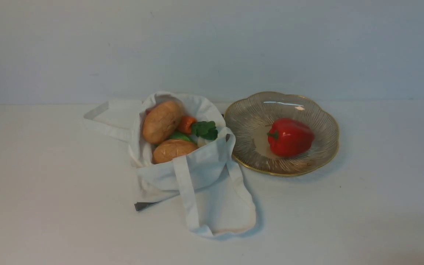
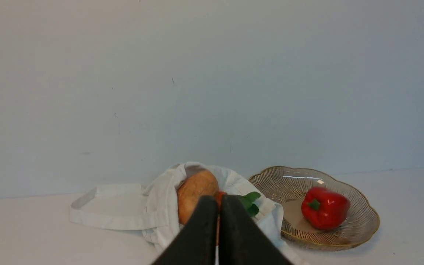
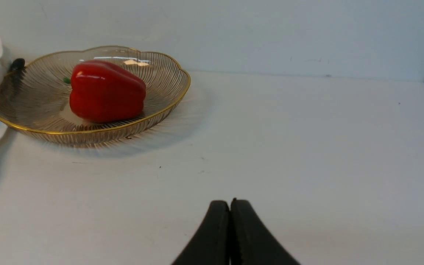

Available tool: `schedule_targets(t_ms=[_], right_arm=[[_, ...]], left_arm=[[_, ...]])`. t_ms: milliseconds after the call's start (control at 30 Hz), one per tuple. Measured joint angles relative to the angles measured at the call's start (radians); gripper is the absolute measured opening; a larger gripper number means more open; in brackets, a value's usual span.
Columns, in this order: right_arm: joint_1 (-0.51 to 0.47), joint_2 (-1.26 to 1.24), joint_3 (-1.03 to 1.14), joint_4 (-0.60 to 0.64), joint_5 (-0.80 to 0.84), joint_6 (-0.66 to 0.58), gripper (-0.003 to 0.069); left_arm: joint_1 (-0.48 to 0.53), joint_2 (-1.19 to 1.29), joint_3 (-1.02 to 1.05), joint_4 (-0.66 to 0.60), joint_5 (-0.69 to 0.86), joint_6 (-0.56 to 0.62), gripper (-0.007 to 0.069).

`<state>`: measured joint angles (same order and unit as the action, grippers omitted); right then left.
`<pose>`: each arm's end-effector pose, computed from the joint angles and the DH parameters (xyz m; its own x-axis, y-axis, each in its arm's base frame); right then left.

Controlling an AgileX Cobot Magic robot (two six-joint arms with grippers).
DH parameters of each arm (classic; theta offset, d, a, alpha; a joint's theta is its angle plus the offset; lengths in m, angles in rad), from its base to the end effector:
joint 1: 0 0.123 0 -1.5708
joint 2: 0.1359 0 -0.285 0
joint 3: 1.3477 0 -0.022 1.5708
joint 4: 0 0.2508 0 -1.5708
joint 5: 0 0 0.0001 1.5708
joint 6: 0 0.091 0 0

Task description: Take vegetables from cloth bag on white table place on plate.

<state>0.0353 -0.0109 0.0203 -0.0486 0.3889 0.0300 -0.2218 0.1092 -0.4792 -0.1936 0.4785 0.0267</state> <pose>0.0522 0.0002 0.1720 -0.3052 -0.0258 -0.9519 -0.0223 0.9996 -0.0199 0.0270 -0.0144 0.3213 -0.0575 -0.1352 -0.9891 0.3004 0.9425 -0.1463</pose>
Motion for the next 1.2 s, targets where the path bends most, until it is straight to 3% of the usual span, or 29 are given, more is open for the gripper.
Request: schedule_targets(t_ms=[233,533,700,1200], right_arm=[[0.000,0.000,0.000,0.000,0.000,0.000,-0.0015],[0.000,0.000,0.000,0.000,0.000,0.000,-0.0015],[0.000,0.000,0.000,0.000,0.000,0.000,-0.0015],[0.000,0.000,0.000,0.000,-0.001,0.000,-0.0015]], left_arm=[[0.008,0.000,0.092,0.040,0.008,0.048,-0.0004],[0.150,-0.091,0.354,0.086,-0.046,0.064,-0.0004],[0.155,-0.119,0.480,0.134,-0.100,0.065,-0.0004],[0.156,-0.119,0.506,0.141,-0.097,0.066,-0.0004]])
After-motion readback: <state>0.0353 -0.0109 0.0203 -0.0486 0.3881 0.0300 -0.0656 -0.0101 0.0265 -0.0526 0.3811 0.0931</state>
